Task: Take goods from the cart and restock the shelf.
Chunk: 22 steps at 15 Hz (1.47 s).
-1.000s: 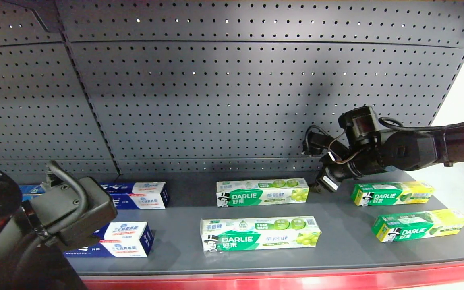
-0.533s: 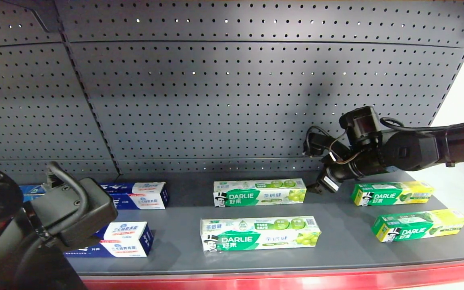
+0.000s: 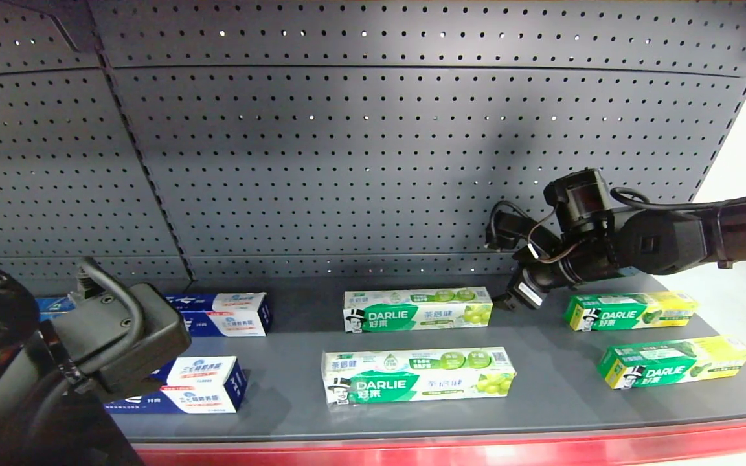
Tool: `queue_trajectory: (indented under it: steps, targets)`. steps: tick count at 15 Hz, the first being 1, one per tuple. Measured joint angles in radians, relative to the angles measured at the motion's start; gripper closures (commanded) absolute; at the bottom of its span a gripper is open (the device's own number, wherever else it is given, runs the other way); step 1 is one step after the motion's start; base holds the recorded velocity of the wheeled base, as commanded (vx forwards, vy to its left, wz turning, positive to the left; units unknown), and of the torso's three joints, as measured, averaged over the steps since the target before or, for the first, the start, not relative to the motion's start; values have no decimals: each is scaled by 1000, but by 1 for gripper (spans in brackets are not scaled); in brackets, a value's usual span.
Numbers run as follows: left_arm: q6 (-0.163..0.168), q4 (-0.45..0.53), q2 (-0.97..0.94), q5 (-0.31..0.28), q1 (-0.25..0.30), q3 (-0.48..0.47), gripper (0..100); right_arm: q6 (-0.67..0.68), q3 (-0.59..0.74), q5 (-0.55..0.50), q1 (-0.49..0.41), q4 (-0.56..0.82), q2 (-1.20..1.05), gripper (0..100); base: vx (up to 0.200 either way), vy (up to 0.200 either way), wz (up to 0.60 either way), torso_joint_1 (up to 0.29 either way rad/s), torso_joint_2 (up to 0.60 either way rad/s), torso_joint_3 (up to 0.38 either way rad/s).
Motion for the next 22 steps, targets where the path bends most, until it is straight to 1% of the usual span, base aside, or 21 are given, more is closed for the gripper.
queue_trajectory:
  steps: [15,22]
  targets:
    - [0,-2,3,0,0,3,0,0,-33,0,40,0,32,0,0,0,0,0,0,0]
    - [-1,-2,1,0,0,5,0,1,-19,0,34,5,17,0,0,0,0,0,0,0]
